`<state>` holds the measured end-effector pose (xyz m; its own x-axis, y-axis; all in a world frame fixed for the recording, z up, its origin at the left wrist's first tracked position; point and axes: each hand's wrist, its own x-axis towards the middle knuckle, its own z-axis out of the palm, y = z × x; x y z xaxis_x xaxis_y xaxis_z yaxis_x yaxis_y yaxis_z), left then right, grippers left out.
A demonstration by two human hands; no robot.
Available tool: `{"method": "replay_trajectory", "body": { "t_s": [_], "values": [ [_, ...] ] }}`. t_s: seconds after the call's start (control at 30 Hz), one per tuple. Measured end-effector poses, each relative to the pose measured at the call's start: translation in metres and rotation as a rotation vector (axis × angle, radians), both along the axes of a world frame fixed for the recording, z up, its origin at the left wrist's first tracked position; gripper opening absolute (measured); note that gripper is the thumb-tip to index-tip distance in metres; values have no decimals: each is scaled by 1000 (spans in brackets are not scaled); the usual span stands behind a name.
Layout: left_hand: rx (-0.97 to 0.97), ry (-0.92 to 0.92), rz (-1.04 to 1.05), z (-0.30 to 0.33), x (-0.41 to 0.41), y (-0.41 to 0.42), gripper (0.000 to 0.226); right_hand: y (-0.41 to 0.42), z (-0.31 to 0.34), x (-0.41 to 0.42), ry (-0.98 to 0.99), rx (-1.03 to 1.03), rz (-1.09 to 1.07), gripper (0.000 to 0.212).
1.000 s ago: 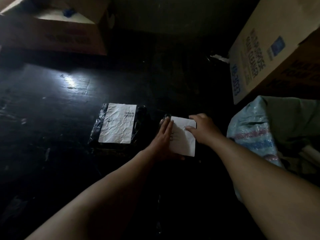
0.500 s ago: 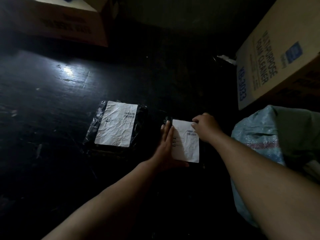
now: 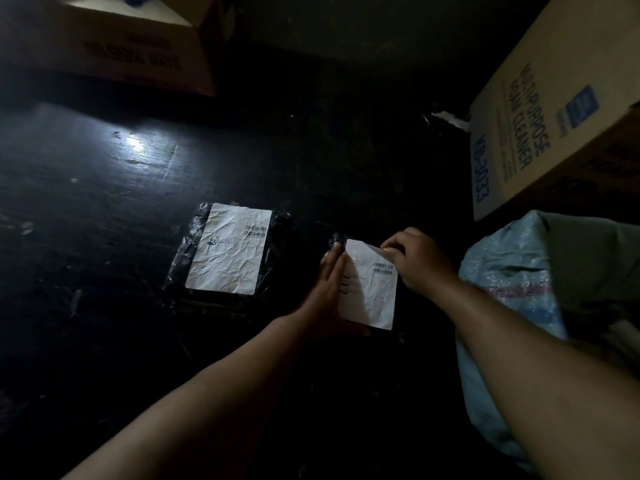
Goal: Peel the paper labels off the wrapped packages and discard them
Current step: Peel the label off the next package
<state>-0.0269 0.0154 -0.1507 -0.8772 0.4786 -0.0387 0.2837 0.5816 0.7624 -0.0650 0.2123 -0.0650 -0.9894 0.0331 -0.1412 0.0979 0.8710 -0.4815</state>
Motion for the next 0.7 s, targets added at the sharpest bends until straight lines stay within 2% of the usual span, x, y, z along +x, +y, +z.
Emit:
{"method": "replay_trajectory", "body": {
  "t_s": [0.13, 0.23, 0.3, 0.37, 0.47, 0.7],
  "values": [
    [-75, -69, -72, 20, -13, -2, 158, -1, -3, -2, -30, 17, -37, 20],
    [-135, -80, -132, 29, -23, -8, 162, -8, -2, -8, -95, 69, -45, 47],
    [-158, -81, -167, 31, -25, -11, 162, -13, -4, -11, -155, 135, -36, 51],
    [-159, -92, -166, 32, -23, -11, 159, -18, -4, -13, -192, 227, -12, 41],
    [-125, -128, -123, 33, -20, -10, 160, -21, -2, -13, -156, 188, -53, 14],
    [-99, -128, -106, 33, -15, -9, 159, -11, 3, -1, -45, -28, -9, 15]
  ]
}}
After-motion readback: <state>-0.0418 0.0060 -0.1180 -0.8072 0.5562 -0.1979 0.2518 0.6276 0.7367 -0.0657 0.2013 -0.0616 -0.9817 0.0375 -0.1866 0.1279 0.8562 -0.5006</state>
